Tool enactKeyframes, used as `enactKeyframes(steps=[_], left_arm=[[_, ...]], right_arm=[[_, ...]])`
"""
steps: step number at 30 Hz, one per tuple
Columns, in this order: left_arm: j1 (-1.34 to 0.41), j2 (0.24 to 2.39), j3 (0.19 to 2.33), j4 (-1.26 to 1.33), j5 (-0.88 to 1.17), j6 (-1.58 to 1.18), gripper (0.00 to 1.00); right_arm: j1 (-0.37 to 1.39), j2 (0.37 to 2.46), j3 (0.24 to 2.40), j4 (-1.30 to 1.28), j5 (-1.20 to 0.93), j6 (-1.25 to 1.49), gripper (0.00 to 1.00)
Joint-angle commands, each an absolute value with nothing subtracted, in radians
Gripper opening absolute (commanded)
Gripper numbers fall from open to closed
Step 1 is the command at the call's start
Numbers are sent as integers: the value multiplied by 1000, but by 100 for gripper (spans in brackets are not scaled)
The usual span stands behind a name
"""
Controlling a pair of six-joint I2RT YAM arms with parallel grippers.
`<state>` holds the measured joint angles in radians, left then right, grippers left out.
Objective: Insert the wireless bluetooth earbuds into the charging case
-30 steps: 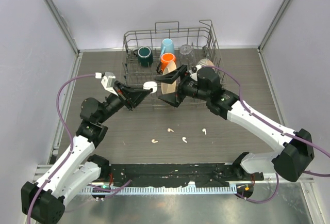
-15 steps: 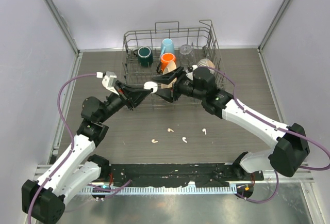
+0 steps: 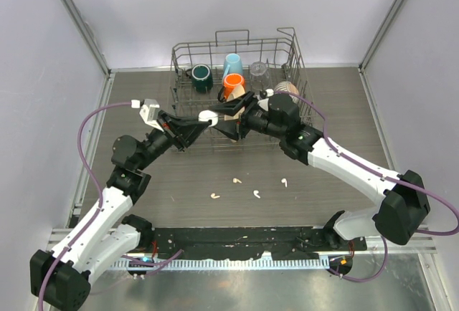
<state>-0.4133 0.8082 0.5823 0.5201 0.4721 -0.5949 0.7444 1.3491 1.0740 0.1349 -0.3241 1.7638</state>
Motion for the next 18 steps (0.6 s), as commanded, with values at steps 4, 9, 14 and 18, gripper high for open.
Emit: enactKeyframes(steps=[4, 9, 14, 18], left_arm=[[-417, 805, 589, 563, 463, -595, 0], [-417, 807, 586, 565, 453, -594, 0], [-417, 811, 583, 568, 448, -594, 0], [-417, 813, 581, 571, 451, -595, 0]], right_arm=[[759, 1347, 1080, 258, -344, 1792, 63], [759, 1350, 1081, 270, -356, 1793, 62], [758, 1353, 1083, 267, -368, 1793, 64], [759, 1356, 1081, 282, -376, 1793, 60]])
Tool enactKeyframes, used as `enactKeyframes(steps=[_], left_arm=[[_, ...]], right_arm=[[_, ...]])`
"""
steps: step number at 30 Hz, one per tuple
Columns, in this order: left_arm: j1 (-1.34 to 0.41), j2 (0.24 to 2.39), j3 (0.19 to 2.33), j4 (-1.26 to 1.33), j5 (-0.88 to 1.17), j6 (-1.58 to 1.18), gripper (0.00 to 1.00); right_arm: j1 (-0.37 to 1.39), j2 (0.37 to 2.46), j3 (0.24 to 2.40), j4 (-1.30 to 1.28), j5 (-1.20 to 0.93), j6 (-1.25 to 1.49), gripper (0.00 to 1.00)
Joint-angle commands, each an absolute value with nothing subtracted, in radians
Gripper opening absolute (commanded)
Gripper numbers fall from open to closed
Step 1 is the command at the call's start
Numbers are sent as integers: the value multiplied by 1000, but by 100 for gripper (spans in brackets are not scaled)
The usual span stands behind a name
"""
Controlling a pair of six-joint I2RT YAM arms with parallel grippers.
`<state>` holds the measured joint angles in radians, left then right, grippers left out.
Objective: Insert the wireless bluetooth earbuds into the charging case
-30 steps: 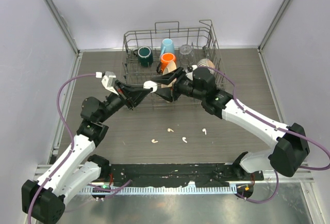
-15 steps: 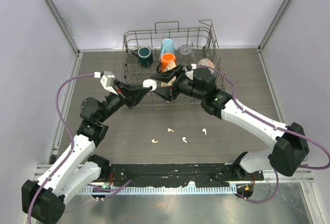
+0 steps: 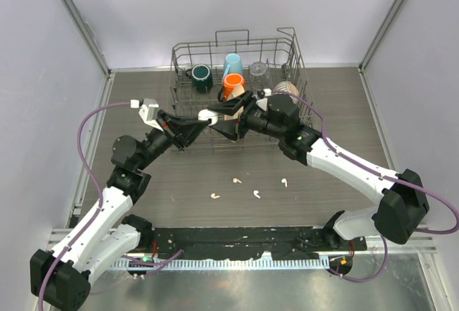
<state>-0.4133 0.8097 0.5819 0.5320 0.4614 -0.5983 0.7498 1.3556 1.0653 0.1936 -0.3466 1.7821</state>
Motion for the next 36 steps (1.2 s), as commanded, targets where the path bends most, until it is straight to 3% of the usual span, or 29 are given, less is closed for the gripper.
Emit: enactKeyframes(steps=[1, 5, 7, 8, 9, 17, 29, 33, 36], left_arm=[[-417, 816, 581, 571, 457, -595, 0], [-417, 827, 580, 581, 466, -600, 0], [-419, 833, 581, 584, 472, -604, 0], [-419, 836, 583, 583, 480, -606, 0], [-417, 839, 584, 584, 482, -606, 0], [-417, 848, 580, 604, 483, -618, 5], [-419, 864, 580, 623, 489, -635, 9], [-419, 861, 580, 623, 494, -635, 22], [-419, 856, 578, 629, 499, -635, 24]], right_arm=[[758, 1358, 1080, 288, -379, 1793, 59], [759, 1367, 1081, 308, -394, 1792, 48], [759, 1371, 1081, 316, -400, 1789, 38], [759, 1373, 1084, 319, -402, 1786, 26], [759, 1374, 1085, 324, -405, 1781, 21], [759, 1376, 1074, 328, -413, 1773, 3], [761, 1385, 1065, 357, -425, 1779, 1], [761, 1374, 1055, 353, -411, 1778, 1], [759, 1371, 1065, 338, -407, 1769, 1]])
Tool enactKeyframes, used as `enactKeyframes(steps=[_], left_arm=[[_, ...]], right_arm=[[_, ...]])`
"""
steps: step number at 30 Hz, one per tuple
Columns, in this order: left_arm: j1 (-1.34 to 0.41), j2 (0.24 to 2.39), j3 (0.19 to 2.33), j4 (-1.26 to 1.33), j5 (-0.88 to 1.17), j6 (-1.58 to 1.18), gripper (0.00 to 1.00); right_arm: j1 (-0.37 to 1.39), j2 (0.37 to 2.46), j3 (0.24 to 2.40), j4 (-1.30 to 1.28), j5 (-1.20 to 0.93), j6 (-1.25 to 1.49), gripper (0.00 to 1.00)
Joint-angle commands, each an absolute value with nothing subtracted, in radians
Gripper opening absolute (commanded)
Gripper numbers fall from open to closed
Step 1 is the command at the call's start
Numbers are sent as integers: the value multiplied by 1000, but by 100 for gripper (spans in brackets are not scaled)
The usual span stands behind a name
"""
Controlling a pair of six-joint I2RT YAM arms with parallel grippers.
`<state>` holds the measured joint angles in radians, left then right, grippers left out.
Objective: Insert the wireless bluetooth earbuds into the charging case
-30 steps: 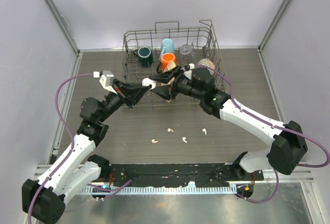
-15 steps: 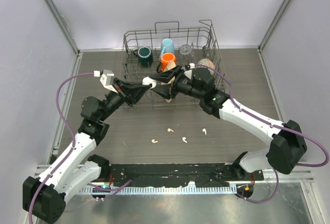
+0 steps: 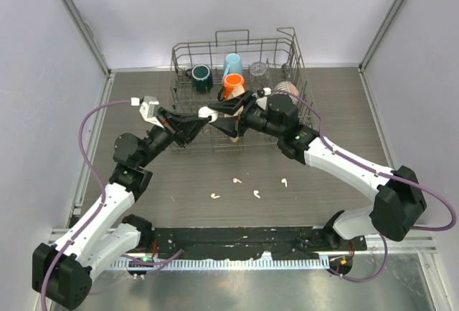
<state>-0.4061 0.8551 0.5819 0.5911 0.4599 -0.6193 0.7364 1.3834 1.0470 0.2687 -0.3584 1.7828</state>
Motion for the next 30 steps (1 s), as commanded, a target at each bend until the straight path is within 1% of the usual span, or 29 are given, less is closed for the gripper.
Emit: enactKeyframes(steps=[1, 2, 3, 5, 10, 14, 17, 18, 20, 23, 24, 26, 27, 28, 29, 30], left_arm=[[-419, 854, 577, 632, 499, -635, 25], [-419, 853, 575, 637, 500, -635, 26], [-417, 853, 574, 641, 500, -635, 30], [-419, 857, 574, 644, 502, -635, 31], [-417, 870, 574, 663, 514, -638, 39], [-419, 879, 572, 693, 518, -644, 40], [-419, 890, 577, 696, 526, -647, 40], [-417, 891, 578, 695, 526, -647, 37], [-417, 893, 578, 695, 526, -647, 35], [-417, 890, 575, 695, 526, -649, 24], [-417, 890, 574, 692, 525, -647, 16], [-417, 879, 566, 690, 508, -644, 8], [-419, 873, 561, 690, 494, -643, 0], [-419, 867, 557, 699, 495, -638, 0], [-419, 865, 551, 713, 495, -632, 0], [-417, 862, 546, 722, 494, -635, 0]], right_arm=[[761, 1370, 1068, 330, -405, 1766, 1], [762, 1367, 1069, 325, -403, 1761, 1], [764, 1364, 1069, 321, -396, 1759, 1], [765, 1359, 1062, 321, -391, 1763, 1], [765, 1364, 1060, 327, -397, 1764, 1], [765, 1373, 1065, 334, -414, 1769, 1], [765, 1373, 1062, 339, -416, 1775, 1], [765, 1373, 1058, 345, -416, 1776, 1], [765, 1373, 1054, 348, -417, 1778, 1], [765, 1374, 1049, 354, -417, 1782, 1], [767, 1374, 1048, 356, -417, 1784, 1], [765, 1373, 1040, 362, -416, 1787, 1], [765, 1371, 1039, 365, -417, 1787, 1], [765, 1373, 1029, 370, -416, 1787, 5], [765, 1370, 1023, 388, -417, 1783, 12], [761, 1364, 1019, 391, -419, 1772, 23]])
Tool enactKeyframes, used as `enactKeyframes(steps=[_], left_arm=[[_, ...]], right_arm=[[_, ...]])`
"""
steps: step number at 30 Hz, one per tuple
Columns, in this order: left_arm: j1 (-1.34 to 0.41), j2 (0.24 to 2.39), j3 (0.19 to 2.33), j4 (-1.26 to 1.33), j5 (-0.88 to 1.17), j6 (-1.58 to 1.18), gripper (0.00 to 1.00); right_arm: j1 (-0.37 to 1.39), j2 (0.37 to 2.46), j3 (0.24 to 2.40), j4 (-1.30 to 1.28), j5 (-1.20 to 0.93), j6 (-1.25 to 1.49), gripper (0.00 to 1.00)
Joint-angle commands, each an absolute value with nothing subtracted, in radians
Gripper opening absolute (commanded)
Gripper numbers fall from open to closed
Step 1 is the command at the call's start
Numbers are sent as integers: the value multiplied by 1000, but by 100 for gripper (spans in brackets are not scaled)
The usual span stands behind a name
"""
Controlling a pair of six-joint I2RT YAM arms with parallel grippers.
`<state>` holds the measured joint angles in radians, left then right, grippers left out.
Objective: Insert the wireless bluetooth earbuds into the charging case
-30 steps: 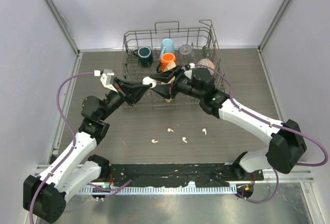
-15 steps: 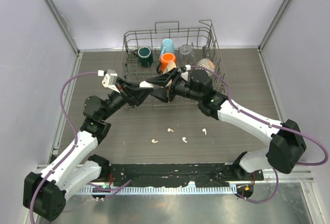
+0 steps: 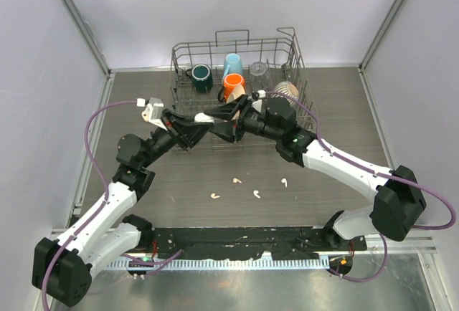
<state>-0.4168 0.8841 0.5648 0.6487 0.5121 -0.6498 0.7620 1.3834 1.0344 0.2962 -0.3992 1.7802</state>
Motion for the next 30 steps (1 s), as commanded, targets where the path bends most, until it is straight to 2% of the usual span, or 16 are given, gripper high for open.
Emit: enactKeyframes(steps=[1, 4, 6, 8, 12, 13, 15, 16, 17, 20, 30], left_arm=[[-419, 858, 539, 732, 494, -634, 0], [-417, 854, 442, 979, 537, -606, 0], [-417, 836, 329, 1197, 503, -585, 0], [-417, 810, 250, 1300, 459, -583, 0], [-417, 788, 204, 1330, 469, -583, 1], [-417, 787, 183, 1371, 471, -578, 1], [-417, 787, 163, 1413, 495, -545, 2], [-417, 785, 153, 1429, 508, -516, 2], [-417, 782, 152, 1428, 531, -505, 2], [-417, 775, 172, 1376, 598, -482, 2], [-419, 736, 207, 1241, 681, -404, 2]], right_arm=[[755, 1361, 1011, 390, -419, 1752, 44], [718, 1332, 994, 376, -422, 1640, 65], [683, 1295, 991, 325, -411, 1532, 70], [657, 1264, 985, 263, -400, 1455, 70], [630, 1190, 976, 236, -399, 1219, 71], [635, 1183, 1001, 221, -428, 1077, 71], [646, 1187, 1051, 70, -445, 933, 71], [673, 1193, 1116, 8, -443, 772, 71], [696, 1207, 1152, -168, -395, 685, 71], [776, 1221, 1219, -306, -342, 511, 71], [864, 1250, 1230, -295, -362, 445, 70]])
